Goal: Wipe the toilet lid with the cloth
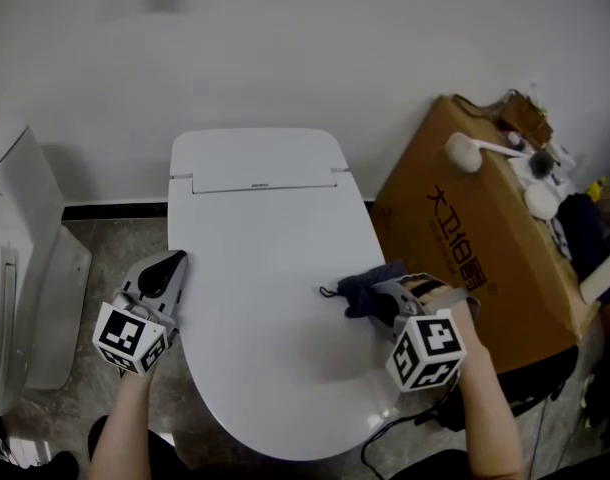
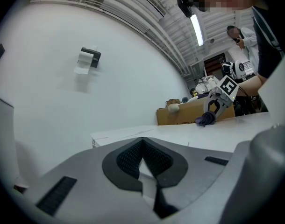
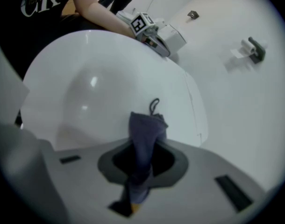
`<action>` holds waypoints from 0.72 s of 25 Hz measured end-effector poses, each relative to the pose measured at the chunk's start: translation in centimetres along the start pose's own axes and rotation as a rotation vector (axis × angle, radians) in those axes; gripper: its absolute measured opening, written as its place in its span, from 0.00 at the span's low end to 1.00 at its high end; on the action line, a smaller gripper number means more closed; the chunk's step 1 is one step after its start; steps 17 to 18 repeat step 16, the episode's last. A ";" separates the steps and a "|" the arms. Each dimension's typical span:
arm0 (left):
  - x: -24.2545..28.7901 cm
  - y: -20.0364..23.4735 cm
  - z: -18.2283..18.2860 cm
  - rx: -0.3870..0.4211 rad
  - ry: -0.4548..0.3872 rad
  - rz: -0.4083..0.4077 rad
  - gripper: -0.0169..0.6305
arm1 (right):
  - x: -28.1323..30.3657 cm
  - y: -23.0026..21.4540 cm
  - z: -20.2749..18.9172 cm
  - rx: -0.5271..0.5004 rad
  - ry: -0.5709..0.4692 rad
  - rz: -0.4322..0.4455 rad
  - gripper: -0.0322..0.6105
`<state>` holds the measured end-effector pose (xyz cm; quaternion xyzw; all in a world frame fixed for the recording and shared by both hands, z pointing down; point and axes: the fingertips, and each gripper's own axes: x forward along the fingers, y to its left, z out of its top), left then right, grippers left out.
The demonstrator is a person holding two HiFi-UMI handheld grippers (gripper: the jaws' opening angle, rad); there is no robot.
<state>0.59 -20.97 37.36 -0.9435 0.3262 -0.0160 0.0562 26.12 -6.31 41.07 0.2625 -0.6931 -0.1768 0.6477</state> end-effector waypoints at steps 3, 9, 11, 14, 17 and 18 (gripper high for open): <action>0.0 -0.1 0.0 0.004 0.004 -0.001 0.05 | -0.7 0.8 0.3 0.013 -0.009 0.019 0.15; 0.0 -0.1 -0.2 0.034 0.039 0.000 0.05 | -2.3 3.3 1.2 0.004 -0.020 0.072 0.15; 0.1 -0.2 -0.3 0.039 0.054 -0.002 0.05 | -2.8 4.0 1.6 0.017 -0.039 0.091 0.15; -0.1 -0.2 -0.4 0.020 0.054 0.000 0.05 | -3.6 4.9 2.6 0.043 -0.091 0.122 0.15; -0.3 -0.1 -0.4 0.010 0.048 0.005 0.05 | -4.1 5.1 3.3 0.059 -0.133 0.138 0.15; -0.3 -0.1 -0.4 0.010 0.048 0.005 0.05 | -4.1 5.1 3.3 0.059 -0.133 0.138 0.15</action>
